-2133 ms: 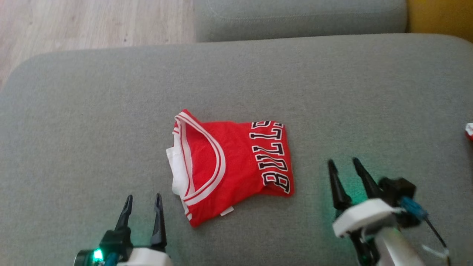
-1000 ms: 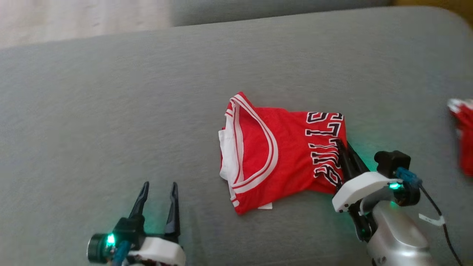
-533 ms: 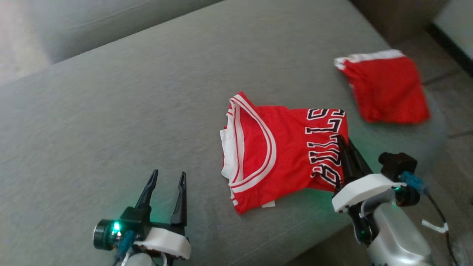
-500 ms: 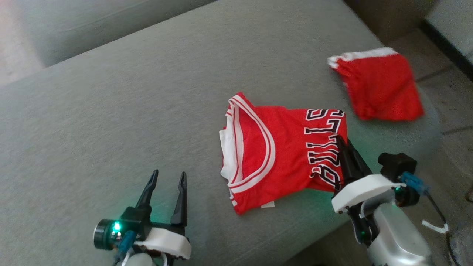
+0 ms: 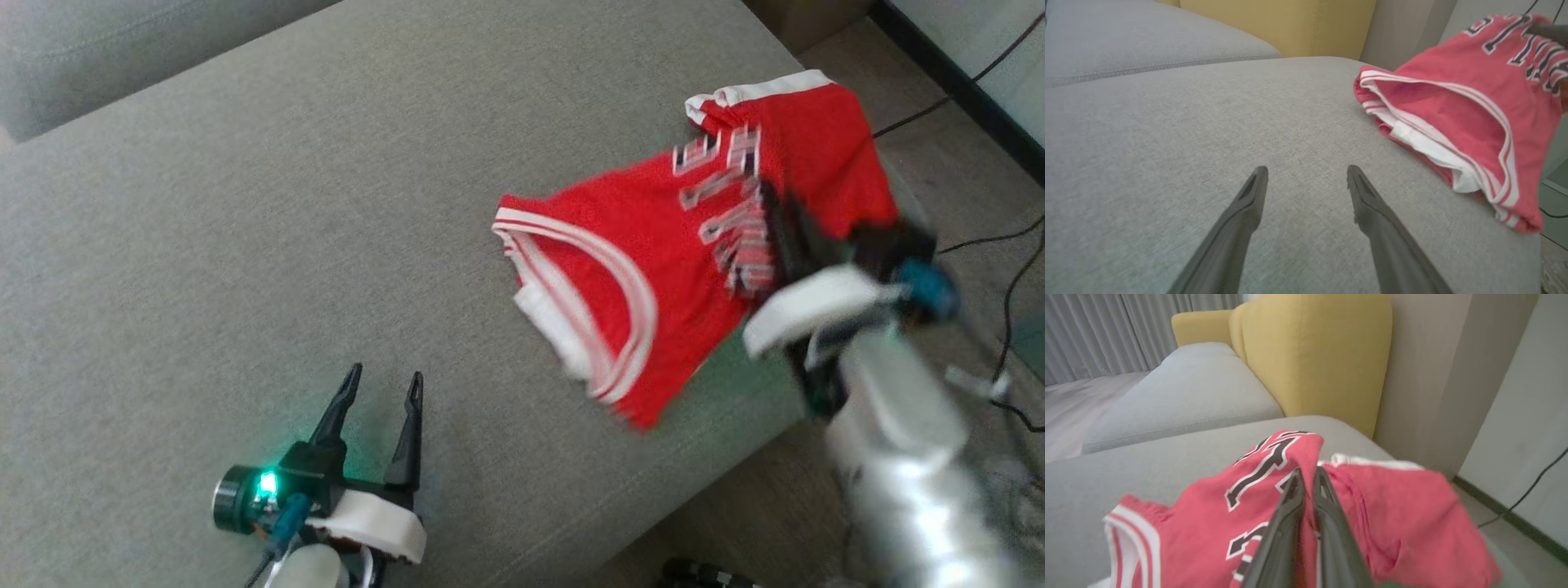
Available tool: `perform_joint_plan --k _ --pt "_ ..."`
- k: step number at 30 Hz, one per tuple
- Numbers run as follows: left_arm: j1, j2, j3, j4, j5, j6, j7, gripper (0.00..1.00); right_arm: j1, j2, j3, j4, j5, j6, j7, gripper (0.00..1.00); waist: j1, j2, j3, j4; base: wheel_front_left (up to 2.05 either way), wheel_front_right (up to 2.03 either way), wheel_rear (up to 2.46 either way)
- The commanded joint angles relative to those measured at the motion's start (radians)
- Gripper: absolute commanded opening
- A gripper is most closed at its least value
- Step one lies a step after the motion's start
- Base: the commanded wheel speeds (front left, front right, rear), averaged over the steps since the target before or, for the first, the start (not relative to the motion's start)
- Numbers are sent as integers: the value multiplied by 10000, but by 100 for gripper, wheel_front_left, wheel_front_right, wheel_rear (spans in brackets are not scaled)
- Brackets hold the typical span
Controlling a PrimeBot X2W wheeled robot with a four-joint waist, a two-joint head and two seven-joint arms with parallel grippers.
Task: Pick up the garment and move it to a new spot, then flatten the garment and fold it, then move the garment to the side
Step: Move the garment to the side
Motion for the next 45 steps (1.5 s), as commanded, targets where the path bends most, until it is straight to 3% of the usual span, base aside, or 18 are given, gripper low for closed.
perform_joint_plan --k 1,4,5,10,11,12,13,18,27,38,45 --pt "-148 22 411 -254 81 35 -67 100 -814 -194 55 -87 -306 -9 -68 0 0 0 83 54 0 0 0" --pt "-184 22 453 -292 178 20 -67 100 -1715 -744 -672 578 -929 -9 -68 0 0 0 278 370 0 0 0" --pt "-268 22 472 -319 230 -3 -67 100 -2203 -1187 -1335 1083 -1352 -9 -59 0 0 0 430 637 0 0 0" --pt "-438 22 529 -348 308 -5 -67 100 -3064 -2177 -3126 2092 -2600 -9 -26 0 0 0 712 1159 0 0 0" --pt "-467 22 533 -343 338 -7 -67 100 -3190 -2322 -3514 2186 -2861 -9 -31 5 0 0 767 1246 0 0 0" --pt "-489 22 555 -333 361 1 -67 100 -3299 -2401 -3903 2239 -3120 -9 -37 89 0 0 805 1308 0 0 0" --pt "-509 22 577 -322 387 6 -67 100 -3385 -2445 -4310 2248 -3356 -9 -44 100 0 0 847 1382 0 0 0" --pt "-549 22 763 -353 460 135 -67 100 -3509 -1855 -5269 1650 -4050 -9 -63 100 0 0 883 1621 0 0 0" --pt "-414 22 1221 -730 108 545 -67 100 -1968 -325 -3695 -306 -3090 -9 -67 100 0 0 441 2365 0 0 0" --pt "-187 22 1429 -934 -489 1084 -67 100 422 -30 -2582 -1526 -771 -9 -67 100 0 0 -157 4192 0 0 0" --pt "-35 22 1511 -895 -566 1194 -67 100 1181 -26 -2087 -1521 -374 -9 -68 100 0 0 -528 5075 0 0 0"
